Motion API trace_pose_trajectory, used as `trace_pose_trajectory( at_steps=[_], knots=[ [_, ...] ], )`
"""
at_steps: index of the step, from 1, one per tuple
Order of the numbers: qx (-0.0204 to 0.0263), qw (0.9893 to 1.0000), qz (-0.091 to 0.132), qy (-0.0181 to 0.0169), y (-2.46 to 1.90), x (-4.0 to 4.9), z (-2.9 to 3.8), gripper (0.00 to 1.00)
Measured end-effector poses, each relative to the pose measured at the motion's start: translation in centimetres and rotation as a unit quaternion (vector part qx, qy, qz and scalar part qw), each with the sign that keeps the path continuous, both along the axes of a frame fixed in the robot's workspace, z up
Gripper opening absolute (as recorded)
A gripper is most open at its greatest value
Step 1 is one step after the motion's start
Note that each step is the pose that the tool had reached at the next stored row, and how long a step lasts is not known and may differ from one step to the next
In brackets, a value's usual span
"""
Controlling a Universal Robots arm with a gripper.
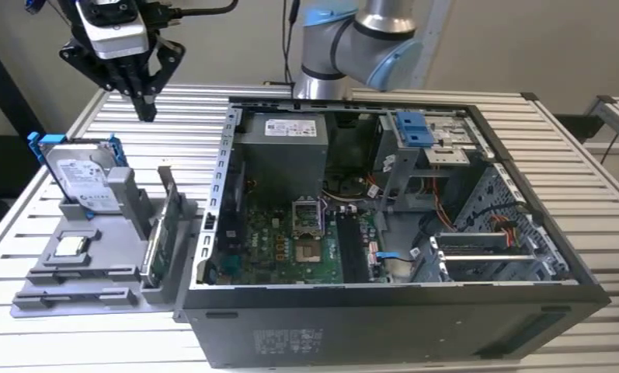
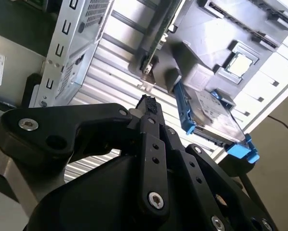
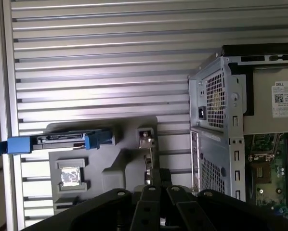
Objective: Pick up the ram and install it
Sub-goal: 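Reach for the ram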
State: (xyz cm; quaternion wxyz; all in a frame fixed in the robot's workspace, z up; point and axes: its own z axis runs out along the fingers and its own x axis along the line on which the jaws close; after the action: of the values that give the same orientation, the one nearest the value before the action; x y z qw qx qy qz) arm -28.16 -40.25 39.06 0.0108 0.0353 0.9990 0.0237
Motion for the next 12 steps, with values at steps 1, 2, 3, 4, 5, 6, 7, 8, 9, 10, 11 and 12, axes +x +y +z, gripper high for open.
trace_pose_trajectory(
  at_steps=[1, 2, 3, 4, 5, 6, 7, 8, 9, 10, 11, 12],
  knots=[
    [0.0, 1.0, 0.0, 0.0, 0.0, -0.22, -0.01, 0.11],
    [0.0, 1.0, 0.0, 0.0, 0.0, -0.42, -0.01, 0.11],
    [0.0, 1.0, 0.0, 0.0, 0.0, -0.64, -0.02, 0.11],
    [0.0, 1.0, 0.0, 0.0, 0.0, -0.88, -0.03, 0.11],
    [0.0, 1.0, 0.0, 0.0, 0.0, -1.13, -0.04, 0.11],
    [0.0, 1.0, 0.0, 0.0, 0.0, -1.39, -0.05, 0.11],
    [0.0, 1.0, 0.0, 0.0, 0.0, -1.64, -0.05, 0.11],
    [0.0, 1.0, 0.0, 0.0, 0.0, -1.85, -0.05, 0.11],
    [0.0, 1.0, 0.0, 0.0, 0.0, -2.06, -0.06, 0.11],
    [0.0, 1.0, 0.0, 0.0, 0.0, -2.24, -0.06, 0.11],
    [0.0, 1.0, 0.0, 0.0, 0.0, -2.4, -0.07, 0.11],
    [0.0, 1.0, 0.0, 0.0, 0.0, -2.55, -0.08, 0.11]
  ],
)
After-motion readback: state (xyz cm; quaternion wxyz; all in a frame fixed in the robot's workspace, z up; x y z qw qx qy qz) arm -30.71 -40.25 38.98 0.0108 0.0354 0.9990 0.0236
